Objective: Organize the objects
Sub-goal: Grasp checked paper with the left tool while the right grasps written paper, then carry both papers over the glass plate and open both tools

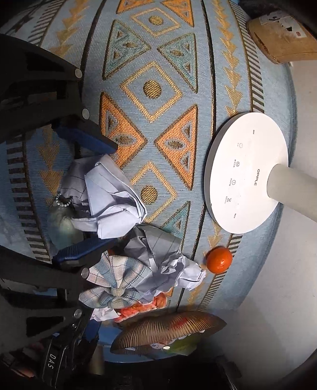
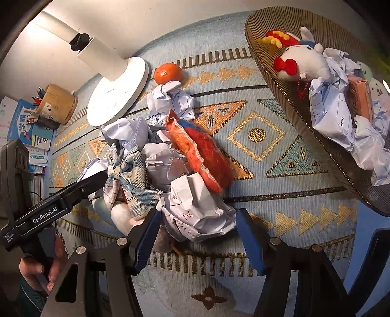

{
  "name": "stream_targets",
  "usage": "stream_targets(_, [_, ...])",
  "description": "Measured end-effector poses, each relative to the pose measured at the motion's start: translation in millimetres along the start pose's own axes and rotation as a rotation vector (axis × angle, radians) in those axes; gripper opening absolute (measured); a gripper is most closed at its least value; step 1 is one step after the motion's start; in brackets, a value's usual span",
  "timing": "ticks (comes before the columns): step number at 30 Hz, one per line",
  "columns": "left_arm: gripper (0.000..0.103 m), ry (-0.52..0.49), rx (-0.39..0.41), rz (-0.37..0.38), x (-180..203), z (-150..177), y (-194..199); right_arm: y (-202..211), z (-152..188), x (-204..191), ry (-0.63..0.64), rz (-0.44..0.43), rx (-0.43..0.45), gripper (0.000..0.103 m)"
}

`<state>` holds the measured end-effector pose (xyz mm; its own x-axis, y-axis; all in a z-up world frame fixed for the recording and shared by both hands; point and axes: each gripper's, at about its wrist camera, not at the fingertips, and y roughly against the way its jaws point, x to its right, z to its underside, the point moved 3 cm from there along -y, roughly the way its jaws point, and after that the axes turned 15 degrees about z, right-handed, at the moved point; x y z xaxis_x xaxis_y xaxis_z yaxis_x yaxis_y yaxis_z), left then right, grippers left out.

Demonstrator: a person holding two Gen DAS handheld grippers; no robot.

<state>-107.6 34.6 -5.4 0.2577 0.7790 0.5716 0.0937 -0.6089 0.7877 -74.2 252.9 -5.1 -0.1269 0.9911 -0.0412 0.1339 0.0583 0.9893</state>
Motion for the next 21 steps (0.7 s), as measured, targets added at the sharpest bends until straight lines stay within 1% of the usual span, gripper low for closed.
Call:
stream_targets(2, [0.056,-0.012,0.008,-0.003,1.1,3.7,1.5,-0.1,0.5,-0.9,0.011,0.006,0.004,0.063])
stream_targets(3, [0.055,-0.017,0.020,-0.002,1.7,5.6,3.8,0.5,0.8,-2.3,0.022,0.014,0.012,0.058])
stream_targets(4, [0.054,-0.023,0.034,-0.006,2.4,7.3,7.0,1.6,1.4,-3.8,0.038,0.033,0.024,0.054])
stream_targets(5, [0.054,-0.028,0.043,-0.007,3.3,8.9,10.7,3.0,2.3,-5.4,0.055,0.043,0.033,0.052])
stream_targets(6, [0.054,-0.031,0.051,-0.004,4.5,10.3,15.2,5.5,3.5,-5.9,0.062,0.035,0.041,0.051])
stream_targets(10, [0.054,-0.038,0.106,0.013,16.0,12.3,43.0,26.3,9.6,1.7,0.057,0.016,0.083,0.051])
stream_targets(12, [0.054,-0.054,0.138,0.021,29.8,9.5,58.0,41.7,12.4,9.0,0.050,0.007,0.109,0.051])
stream_targets(15, [0.054,-0.091,0.178,0.057,53.9,-3.1,72.6,69.1,12.5,25.0,0.014,-0.022,0.155,0.051])
stream_targets(21, [0.054,-0.210,0.205,0.106,129.6,-28.4,67.0,122.2,0.4,76.3,-0.097,-0.016,0.256,0.051])
